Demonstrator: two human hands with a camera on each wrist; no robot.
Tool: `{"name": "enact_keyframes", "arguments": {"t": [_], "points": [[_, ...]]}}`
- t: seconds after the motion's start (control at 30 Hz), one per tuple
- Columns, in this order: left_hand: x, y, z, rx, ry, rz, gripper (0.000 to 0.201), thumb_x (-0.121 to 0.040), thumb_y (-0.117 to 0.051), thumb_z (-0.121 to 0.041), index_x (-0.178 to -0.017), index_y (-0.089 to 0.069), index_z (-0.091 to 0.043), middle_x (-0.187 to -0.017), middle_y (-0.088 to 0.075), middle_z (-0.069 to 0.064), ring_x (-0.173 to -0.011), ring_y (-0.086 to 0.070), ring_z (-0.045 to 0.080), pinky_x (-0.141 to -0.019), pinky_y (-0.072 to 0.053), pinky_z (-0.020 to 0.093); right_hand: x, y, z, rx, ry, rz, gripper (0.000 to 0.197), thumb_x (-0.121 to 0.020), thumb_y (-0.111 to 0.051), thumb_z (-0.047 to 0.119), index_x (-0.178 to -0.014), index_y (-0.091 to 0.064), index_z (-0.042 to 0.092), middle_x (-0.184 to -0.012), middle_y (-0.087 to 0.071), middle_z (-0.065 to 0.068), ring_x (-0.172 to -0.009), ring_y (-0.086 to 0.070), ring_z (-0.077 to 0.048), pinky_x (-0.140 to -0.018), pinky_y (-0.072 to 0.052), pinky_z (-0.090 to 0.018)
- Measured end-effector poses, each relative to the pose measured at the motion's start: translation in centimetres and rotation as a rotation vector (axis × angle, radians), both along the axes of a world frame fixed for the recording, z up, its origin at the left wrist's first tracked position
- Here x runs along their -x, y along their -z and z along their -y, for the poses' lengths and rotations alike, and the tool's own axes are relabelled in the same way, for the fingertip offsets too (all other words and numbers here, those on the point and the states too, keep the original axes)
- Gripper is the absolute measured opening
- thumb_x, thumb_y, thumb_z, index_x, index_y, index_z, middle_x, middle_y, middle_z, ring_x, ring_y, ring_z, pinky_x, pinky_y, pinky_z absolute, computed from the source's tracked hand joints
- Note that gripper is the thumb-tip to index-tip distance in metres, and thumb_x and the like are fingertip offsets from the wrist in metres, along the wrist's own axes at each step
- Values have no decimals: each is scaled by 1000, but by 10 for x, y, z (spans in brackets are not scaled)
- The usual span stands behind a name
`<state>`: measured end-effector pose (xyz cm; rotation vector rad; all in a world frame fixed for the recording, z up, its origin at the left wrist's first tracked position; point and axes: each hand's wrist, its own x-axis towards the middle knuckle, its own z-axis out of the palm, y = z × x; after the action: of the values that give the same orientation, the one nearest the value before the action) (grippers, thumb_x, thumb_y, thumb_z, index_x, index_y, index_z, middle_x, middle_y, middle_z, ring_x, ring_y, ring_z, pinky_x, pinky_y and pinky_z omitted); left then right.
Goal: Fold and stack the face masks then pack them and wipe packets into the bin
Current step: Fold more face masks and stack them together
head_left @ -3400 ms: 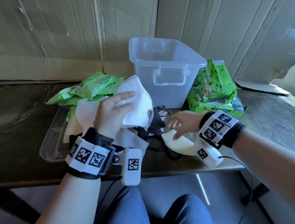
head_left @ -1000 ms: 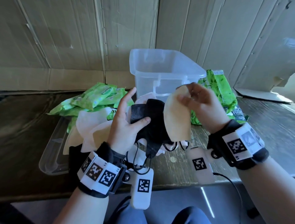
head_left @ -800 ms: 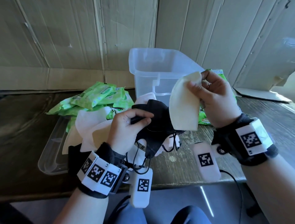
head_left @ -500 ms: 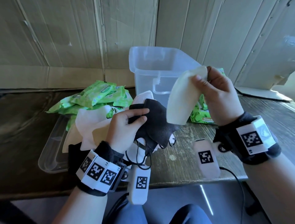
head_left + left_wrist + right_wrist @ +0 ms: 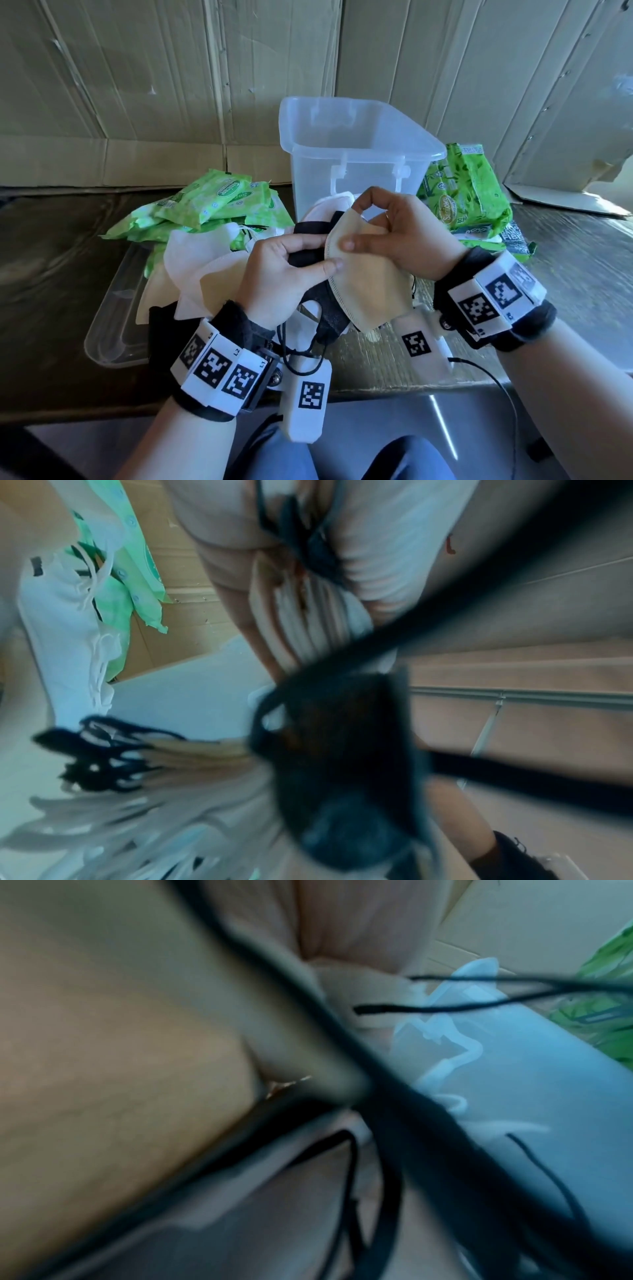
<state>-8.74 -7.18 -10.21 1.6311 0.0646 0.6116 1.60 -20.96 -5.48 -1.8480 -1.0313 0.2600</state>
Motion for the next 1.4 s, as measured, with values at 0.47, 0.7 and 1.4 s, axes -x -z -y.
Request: {"name": "enact_keyframes", "arguments": {"t": [0.47,0.7,1.4], "points": [[-3,-11,0,289,-143,-106,48,-83,-47,-53,-91,-75,-15,-84,-75,1,-84,-70,13,-71,-51,16,-4,-3,9,-127,-80,245,12,-69,-72,29,-71,-60,26,-75,-64,8,-74,-59,-8,-71,-40,-29],[-4,0,-6,195,-151,-99,19,-69,-76,-7,-82,-75,-22,-89,-74,3,-87,-67,17,-91,-50,34,2,10,3,-29,-230,26,14,-84,-61,25,-77,-68,14,-80,-66,4,-77,-60,-5,-78,-44,-15],[-3,4,-4,68,-16,-9,22,-60,-83,-20,-80,-76,-24,-83,-75,-6,-81,-69,8,-80,-54,23,-13,-3,0,-70,-28,-32,37,-66,-77,-4,-86,-58,22,-63,-55,-6,-58,-43,-20,-53,-37,-23]]}}
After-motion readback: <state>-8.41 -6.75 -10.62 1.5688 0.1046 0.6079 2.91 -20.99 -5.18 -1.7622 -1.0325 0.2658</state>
